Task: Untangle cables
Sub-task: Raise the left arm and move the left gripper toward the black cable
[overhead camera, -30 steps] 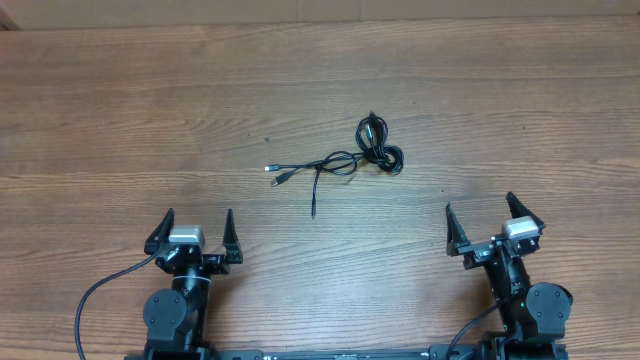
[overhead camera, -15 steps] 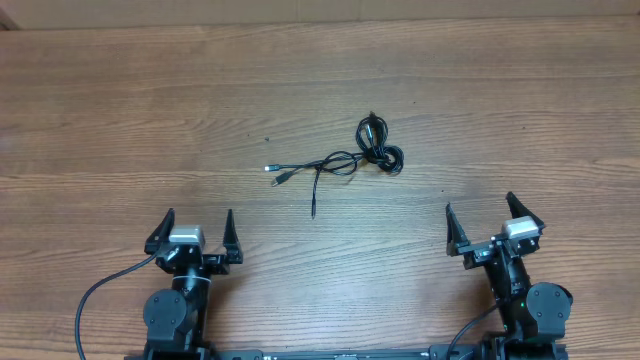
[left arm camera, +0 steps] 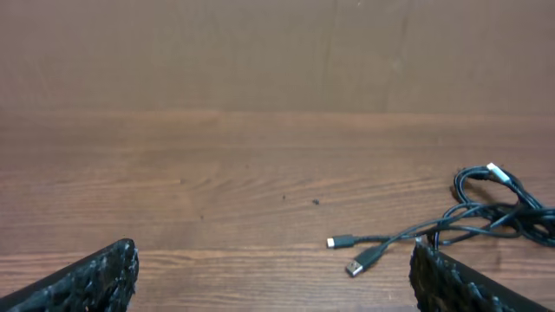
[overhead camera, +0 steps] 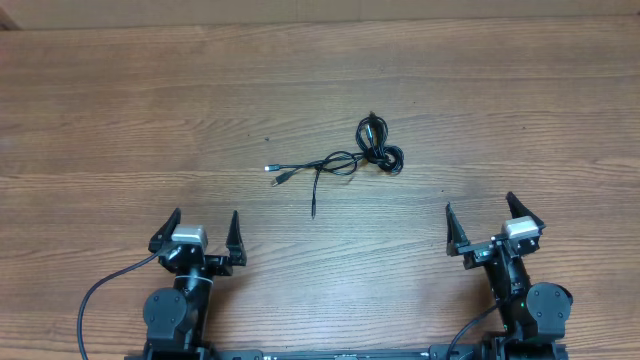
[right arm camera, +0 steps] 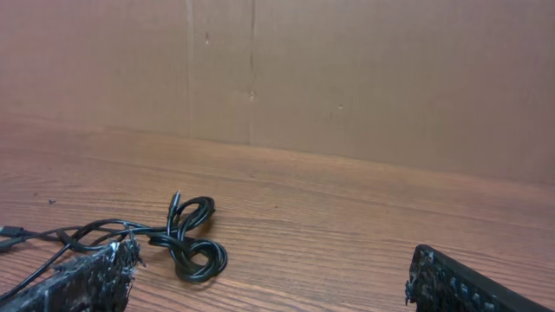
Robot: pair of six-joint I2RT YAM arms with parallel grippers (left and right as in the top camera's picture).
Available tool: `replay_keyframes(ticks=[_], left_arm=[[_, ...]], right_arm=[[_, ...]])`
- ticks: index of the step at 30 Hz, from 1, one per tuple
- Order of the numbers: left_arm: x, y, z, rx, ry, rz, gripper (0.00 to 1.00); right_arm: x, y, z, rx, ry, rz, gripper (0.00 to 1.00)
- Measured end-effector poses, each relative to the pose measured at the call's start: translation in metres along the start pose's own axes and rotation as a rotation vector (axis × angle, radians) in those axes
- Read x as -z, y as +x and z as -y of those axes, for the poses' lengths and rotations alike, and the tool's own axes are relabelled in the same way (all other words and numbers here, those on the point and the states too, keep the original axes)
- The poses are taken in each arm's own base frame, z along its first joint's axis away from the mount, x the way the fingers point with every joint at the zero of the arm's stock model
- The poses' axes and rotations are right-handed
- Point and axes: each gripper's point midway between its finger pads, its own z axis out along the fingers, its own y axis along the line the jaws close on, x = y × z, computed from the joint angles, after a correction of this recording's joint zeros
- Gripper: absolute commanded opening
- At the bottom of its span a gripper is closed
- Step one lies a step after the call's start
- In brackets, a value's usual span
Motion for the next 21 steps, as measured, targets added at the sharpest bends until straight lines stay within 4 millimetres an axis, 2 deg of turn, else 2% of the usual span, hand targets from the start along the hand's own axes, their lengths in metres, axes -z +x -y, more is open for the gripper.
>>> replay_keyframes(ticks=[8, 21], left_arm=[[0.008, 0.003, 0.001, 0.0, 0.002, -0.085, 1.0], [0.021, -0.016, 0.008, -0.008, 0.031, -0.113, 1.0]], right_arm=[[0.0, 0.0, 0.0, 0.001, 0.0, 0.0, 1.0], [0.0, 0.0, 0.0, 0.0, 0.0, 0.0, 1.0]])
